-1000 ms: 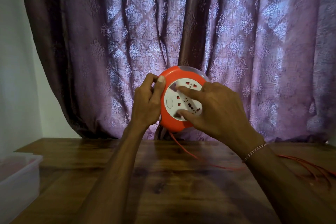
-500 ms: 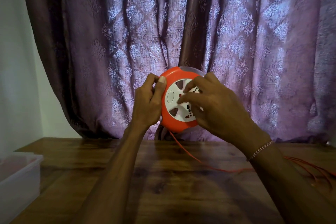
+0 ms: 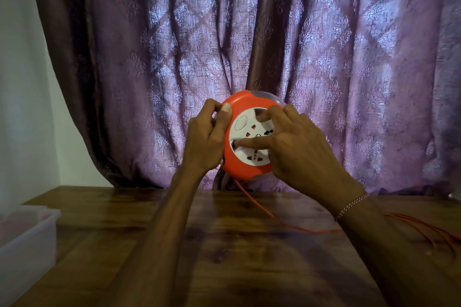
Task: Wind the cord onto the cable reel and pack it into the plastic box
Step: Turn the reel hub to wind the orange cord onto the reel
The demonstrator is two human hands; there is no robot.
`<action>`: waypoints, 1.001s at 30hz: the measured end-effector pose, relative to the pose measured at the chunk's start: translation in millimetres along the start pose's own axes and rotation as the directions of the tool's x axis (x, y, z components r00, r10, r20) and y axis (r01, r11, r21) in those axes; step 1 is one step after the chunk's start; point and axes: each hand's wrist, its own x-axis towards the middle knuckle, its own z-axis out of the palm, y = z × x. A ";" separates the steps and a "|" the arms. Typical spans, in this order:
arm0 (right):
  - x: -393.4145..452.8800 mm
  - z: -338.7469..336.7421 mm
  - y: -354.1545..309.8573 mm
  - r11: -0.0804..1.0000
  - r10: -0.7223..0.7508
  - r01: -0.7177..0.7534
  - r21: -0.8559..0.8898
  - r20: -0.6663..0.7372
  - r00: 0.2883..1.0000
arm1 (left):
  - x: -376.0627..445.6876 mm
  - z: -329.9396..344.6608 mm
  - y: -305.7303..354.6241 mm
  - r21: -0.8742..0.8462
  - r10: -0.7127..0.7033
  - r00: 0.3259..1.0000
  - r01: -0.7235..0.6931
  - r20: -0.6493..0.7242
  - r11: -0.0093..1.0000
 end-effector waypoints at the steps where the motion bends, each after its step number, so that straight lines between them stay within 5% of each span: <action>1: -0.6 1.3 0.2 1.000 0.020 -0.020 0.018 -0.010 1.000 | -0.2 0.5 -0.4 0.001 -0.002 1.000 0.002 0.001 1.000; 8: 0.4 6.2 -3.2 0.959 0.247 -0.223 0.177 -0.129 0.960 | -1.0 4.1 -0.5 -0.011 -0.010 1.000 0.010 -0.001 1.000; 14: 1.3 4.8 -0.9 0.946 0.273 -0.243 0.214 -0.126 0.954 | -0.7 2.7 1.5 -0.014 -0.016 1.000 0.016 -0.005 1.000; 19: 0.1 -2.4 3.9 0.972 0.067 -0.015 0.235 -0.217 0.974 | -0.3 1.5 1.1 -0.031 -0.022 1.000 0.022 0.001 0.999; 22: 0.7 -1.2 6.9 0.983 -0.057 0.069 0.173 -0.073 0.996 | 1.0 0.0 0.4 -0.018 -0.007 1.000 0.007 -0.007 1.000; 30: 1.0 -3.5 -2.4 0.998 -0.039 0.038 0.051 0.004 0.999 | -0.5 0.9 -0.2 -0.005 -0.002 1.000 0.002 0.002 1.000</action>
